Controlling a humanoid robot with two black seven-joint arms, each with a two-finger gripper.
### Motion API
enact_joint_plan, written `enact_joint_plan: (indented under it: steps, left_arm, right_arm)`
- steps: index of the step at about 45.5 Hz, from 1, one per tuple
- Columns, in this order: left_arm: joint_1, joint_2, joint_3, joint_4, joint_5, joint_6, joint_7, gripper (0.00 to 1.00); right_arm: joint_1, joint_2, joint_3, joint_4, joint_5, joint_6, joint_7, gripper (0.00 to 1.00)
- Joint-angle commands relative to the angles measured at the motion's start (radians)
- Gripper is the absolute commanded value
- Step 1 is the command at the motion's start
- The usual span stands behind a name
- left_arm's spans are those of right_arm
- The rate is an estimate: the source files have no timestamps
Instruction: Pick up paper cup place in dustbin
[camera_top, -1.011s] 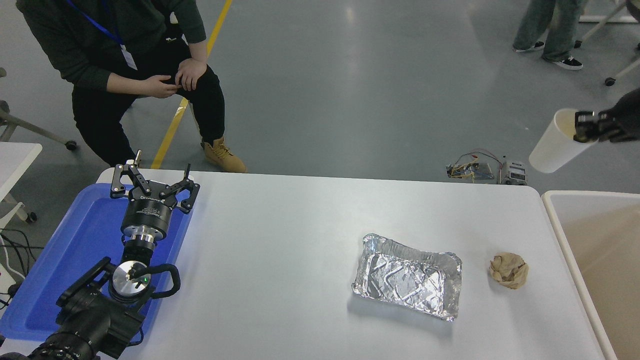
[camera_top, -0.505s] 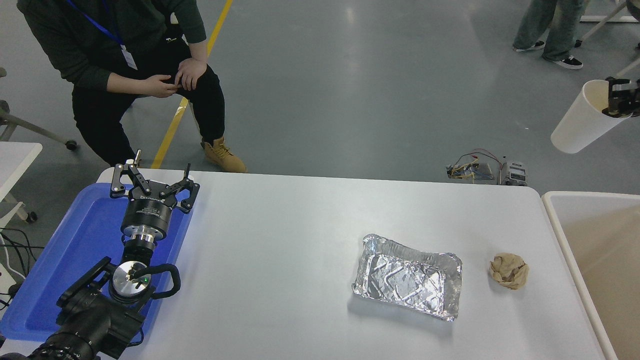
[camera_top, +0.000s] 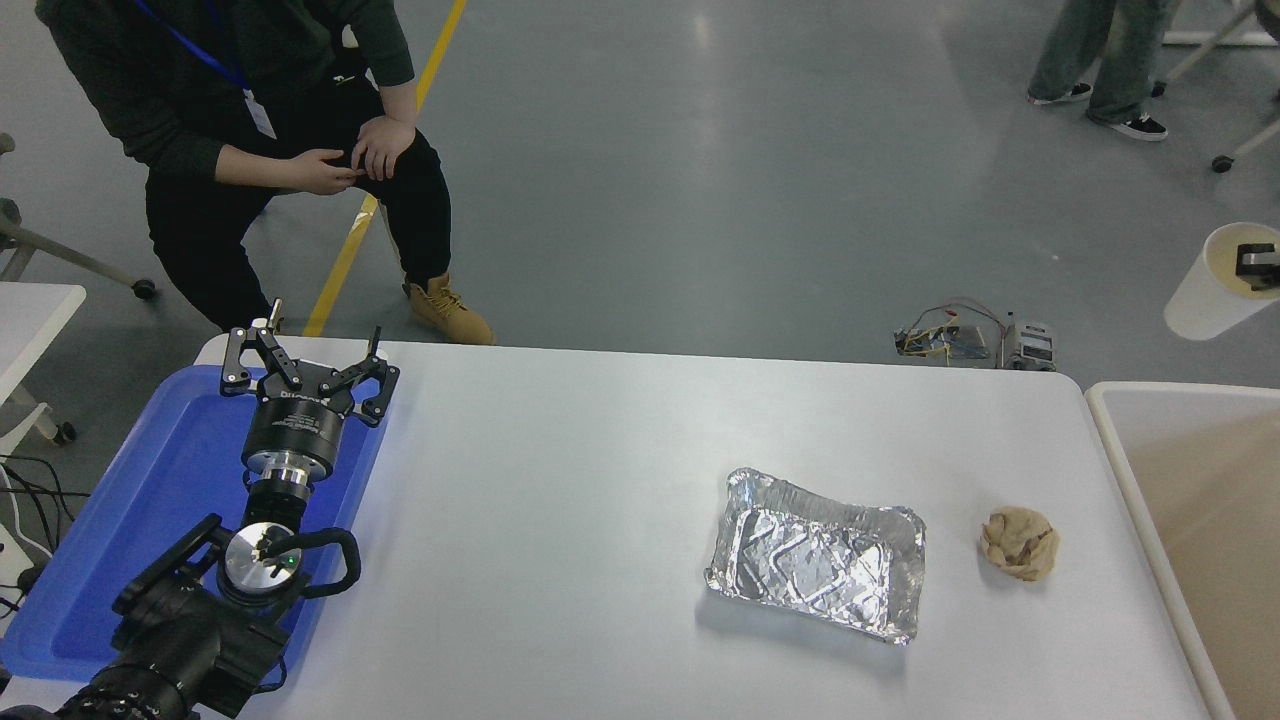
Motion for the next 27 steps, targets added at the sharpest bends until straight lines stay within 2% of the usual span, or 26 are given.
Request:
enact_joint_plan:
  steps: [1,4,13,27]
  left_arm:
    - [0.0,0.0,0.001,0.0,0.0,0.0,0.0,1.0]
    - [0.0,0.0,0.001,0.0,0.0,0.0,0.001,1.0]
    - [0.0,0.0,0.001,0.0,0.0,0.0,0.0,1.0]
    - [0.0,0.0,0.001,0.0,0.0,0.0,0.0,1.0]
  right_arm:
    - [-0.279,0.028,0.053,-0.093,0.026,-0.214,-0.011,0.0]
    - [-0.333,0.031,0.053,-0.113,0.07,-0.245,-0.022,0.0]
    - [-0.471,0.056,0.055,-0.159,0.204,-0.331,-0.101,0.0]
    - [-0.591,0.081,0.113,-0.159,0.276,-0.429,-0.167,0.0]
